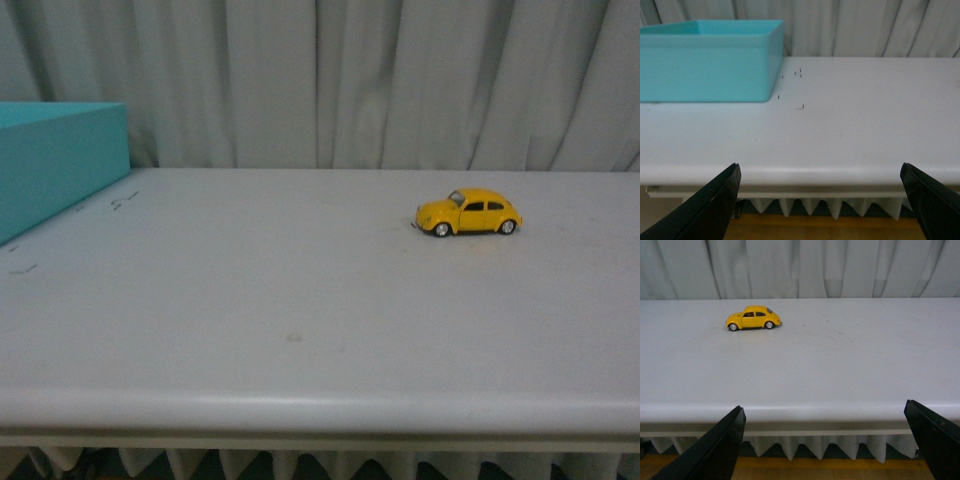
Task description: Wind up and store yellow beetle toy
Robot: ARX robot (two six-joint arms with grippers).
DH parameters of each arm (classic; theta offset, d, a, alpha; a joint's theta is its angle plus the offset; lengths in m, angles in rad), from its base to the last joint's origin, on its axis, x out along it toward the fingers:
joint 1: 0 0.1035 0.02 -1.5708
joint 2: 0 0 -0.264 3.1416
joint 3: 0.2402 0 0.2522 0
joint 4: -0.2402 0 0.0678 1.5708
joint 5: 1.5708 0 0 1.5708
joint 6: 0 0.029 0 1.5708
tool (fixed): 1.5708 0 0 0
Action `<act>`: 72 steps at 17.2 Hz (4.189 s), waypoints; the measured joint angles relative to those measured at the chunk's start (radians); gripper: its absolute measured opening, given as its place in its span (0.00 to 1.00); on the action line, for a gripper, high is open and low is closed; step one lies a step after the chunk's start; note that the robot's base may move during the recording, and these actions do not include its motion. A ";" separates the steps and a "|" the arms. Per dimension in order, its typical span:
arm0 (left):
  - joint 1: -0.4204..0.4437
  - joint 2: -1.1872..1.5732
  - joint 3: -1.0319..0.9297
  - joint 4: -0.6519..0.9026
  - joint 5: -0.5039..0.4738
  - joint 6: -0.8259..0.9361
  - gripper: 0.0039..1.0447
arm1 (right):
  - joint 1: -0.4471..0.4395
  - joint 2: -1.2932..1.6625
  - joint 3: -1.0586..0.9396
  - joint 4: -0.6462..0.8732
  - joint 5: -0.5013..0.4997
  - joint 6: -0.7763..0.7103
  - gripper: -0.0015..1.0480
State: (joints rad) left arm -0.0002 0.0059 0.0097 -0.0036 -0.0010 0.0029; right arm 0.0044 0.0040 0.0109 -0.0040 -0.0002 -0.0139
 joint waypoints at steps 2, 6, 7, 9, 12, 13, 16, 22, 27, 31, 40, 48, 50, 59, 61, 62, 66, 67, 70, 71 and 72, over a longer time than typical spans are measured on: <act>0.000 0.000 0.000 0.000 0.001 0.000 0.94 | 0.000 -0.001 0.000 0.000 0.001 0.001 0.94; 0.000 0.000 0.000 -0.001 0.001 0.000 0.94 | 0.000 0.000 0.000 0.000 0.001 0.003 0.94; 0.000 0.000 0.000 0.000 0.001 0.000 0.94 | 0.000 0.000 0.000 0.000 0.000 0.004 0.94; 0.000 0.000 0.000 0.000 0.001 0.000 0.94 | 0.000 0.000 0.000 0.002 0.000 0.003 0.94; 0.000 0.000 0.000 0.003 0.001 0.000 0.94 | 0.000 0.000 0.000 0.003 0.000 0.004 0.94; 0.000 0.000 0.000 0.003 0.000 0.000 0.94 | 0.000 0.000 0.000 0.001 0.001 0.004 0.94; 0.000 0.000 0.000 0.001 0.001 0.000 0.94 | 0.000 0.000 0.000 0.001 0.000 0.004 0.94; 0.000 0.000 0.000 0.000 0.000 0.000 0.94 | 0.000 0.000 0.000 0.001 0.000 0.004 0.94; 0.000 0.000 0.000 0.000 0.000 0.000 0.94 | 0.000 0.000 0.000 0.001 0.000 0.004 0.94; 0.000 0.000 0.000 0.001 0.000 0.000 0.94 | 0.000 0.000 0.000 0.001 0.000 0.004 0.94; 0.000 0.000 0.000 0.001 0.000 0.000 0.94 | 0.000 0.000 0.000 0.001 0.000 0.004 0.94; 0.000 0.000 0.000 0.000 0.000 0.000 0.94 | 0.000 0.000 0.000 0.000 0.000 0.004 0.94; 0.000 0.000 0.000 0.001 0.000 0.000 0.94 | 0.000 0.000 0.000 0.001 0.000 0.004 0.94; 0.000 0.000 0.000 0.000 0.000 0.000 0.94 | 0.000 0.000 0.000 -0.001 0.001 0.004 0.94; 0.000 0.000 0.000 0.000 0.000 0.000 0.94 | 0.000 0.000 0.000 0.000 0.000 0.004 0.94; 0.000 0.000 0.000 0.000 0.000 0.000 0.94 | 0.000 0.000 0.000 0.000 0.000 0.004 0.94; 0.000 0.000 0.000 0.000 0.000 0.000 0.94 | 0.000 0.000 0.000 0.000 0.000 0.004 0.94; 0.000 0.000 0.000 0.000 0.000 0.000 0.94 | 0.000 0.000 0.000 0.000 0.000 0.004 0.94; 0.000 0.000 0.000 0.000 0.000 0.000 0.94 | 0.000 0.000 0.000 0.000 0.000 0.004 0.94; 0.000 0.000 0.000 0.000 0.000 0.000 0.94 | 0.000 0.000 0.000 0.000 0.000 0.004 0.94; 0.000 0.000 0.000 0.000 0.000 0.000 0.94 | 0.000 0.000 0.000 0.000 0.000 0.004 0.94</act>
State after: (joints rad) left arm -0.0002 0.0059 0.0097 -0.0032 -0.0006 0.0029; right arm 0.0044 0.0036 0.0109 -0.0040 0.0002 -0.0097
